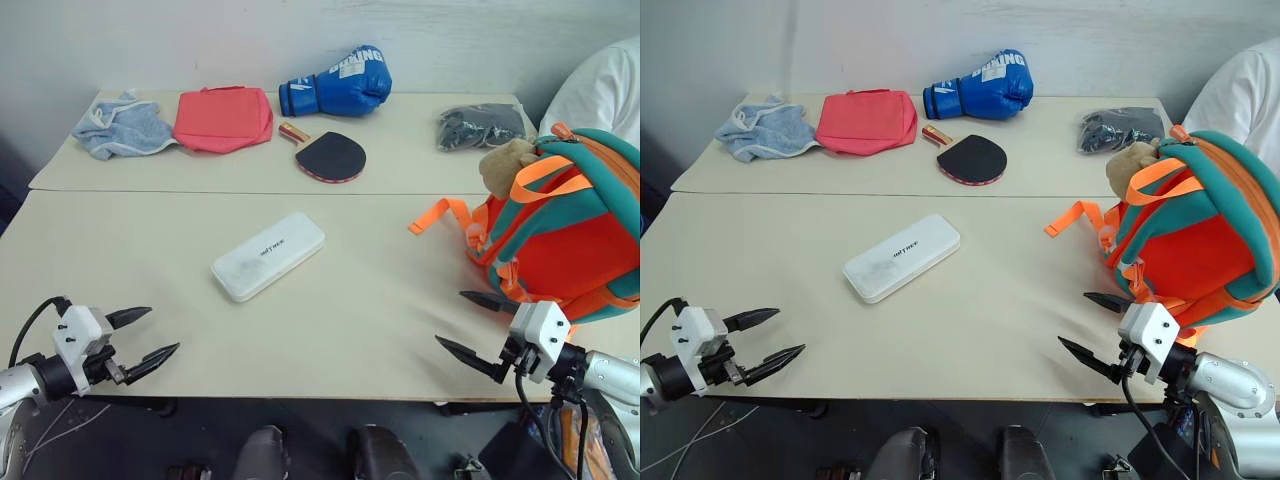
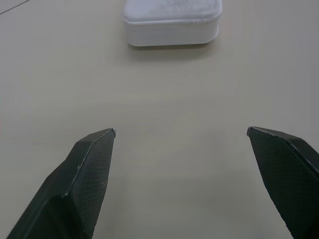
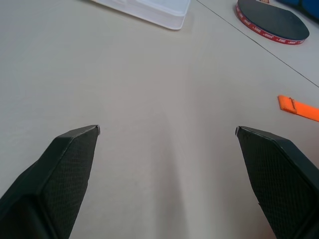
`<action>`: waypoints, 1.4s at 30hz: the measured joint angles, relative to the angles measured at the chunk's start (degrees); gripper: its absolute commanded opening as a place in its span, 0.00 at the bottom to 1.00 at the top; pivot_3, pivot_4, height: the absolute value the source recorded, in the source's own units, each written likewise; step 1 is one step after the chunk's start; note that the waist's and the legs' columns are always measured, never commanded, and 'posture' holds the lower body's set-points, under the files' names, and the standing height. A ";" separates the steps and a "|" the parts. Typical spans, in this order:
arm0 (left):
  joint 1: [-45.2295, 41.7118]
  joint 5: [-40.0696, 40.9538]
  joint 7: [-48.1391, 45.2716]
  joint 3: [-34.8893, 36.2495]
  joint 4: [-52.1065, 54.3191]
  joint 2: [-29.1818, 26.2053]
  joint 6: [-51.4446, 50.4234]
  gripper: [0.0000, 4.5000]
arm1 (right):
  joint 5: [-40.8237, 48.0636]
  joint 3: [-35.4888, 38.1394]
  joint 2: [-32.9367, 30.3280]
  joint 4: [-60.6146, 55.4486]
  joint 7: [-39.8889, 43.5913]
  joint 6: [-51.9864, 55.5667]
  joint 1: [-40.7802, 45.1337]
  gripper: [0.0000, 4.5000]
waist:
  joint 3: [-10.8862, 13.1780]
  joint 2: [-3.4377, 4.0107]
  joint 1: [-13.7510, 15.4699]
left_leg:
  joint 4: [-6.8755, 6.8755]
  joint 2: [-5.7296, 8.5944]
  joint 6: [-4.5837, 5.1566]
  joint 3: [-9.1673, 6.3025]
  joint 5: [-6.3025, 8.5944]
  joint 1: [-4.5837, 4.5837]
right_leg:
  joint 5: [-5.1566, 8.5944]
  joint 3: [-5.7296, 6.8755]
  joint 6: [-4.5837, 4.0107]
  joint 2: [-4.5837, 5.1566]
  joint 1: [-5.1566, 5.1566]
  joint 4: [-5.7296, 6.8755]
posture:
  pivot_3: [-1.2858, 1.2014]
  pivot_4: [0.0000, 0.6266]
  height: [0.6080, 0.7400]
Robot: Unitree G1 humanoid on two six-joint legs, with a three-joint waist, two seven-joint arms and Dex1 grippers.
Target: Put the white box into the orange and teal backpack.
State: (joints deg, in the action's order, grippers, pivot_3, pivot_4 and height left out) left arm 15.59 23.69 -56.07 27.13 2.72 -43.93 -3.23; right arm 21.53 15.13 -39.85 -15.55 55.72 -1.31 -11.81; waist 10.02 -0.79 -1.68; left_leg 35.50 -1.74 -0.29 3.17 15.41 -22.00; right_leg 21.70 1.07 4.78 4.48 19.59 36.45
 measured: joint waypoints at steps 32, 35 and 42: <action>-14.56 -3.06 48.70 -10.71 21.36 24.49 -38.57 0.00 | -24.48 -29.23 30.82 52.13 -33.83 13.52 61.16 0.00 | -0.08 -0.23 -1.57 | 0.87 -0.07 -0.40 0.27 -0.19 -0.85 | -0.01 -0.03 0.03 -0.10 1.09 1.31 | 0.52 0.24 1.00; -15.12 -3.30 49.53 -11.02 21.35 25.66 -38.75 0.00 | -24.45 -29.22 33.45 60.09 -31.29 7.20 64.29 0.00 | -0.08 -0.23 -1.58 | 0.87 -0.08 -0.42 0.26 -0.20 -0.85 | -0.01 -0.02 0.03 -0.11 1.10 1.33 | 0.52 0.24 1.00; -16.00 -4.36 48.92 -11.76 20.63 25.02 -38.48 0.00 | -24.69 -27.99 34.20 74.42 -24.79 -4.12 70.00 0.00 | -0.07 -0.23 -1.53 | 0.86 -0.04 -0.42 0.26 -0.20 -0.86 | -0.01 -0.02 0.03 -0.06 1.09 1.31 | 0.52 0.24 1.00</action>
State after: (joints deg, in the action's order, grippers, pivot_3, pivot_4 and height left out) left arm -0.41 19.33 -7.15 15.37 23.35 -18.91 -41.71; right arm -3.16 -12.87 -5.65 58.87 30.93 -5.44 58.19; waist 9.94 -1.03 -3.21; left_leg 36.36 -1.78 -0.71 3.43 15.21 -22.86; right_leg 21.70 1.05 4.81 4.42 20.68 37.76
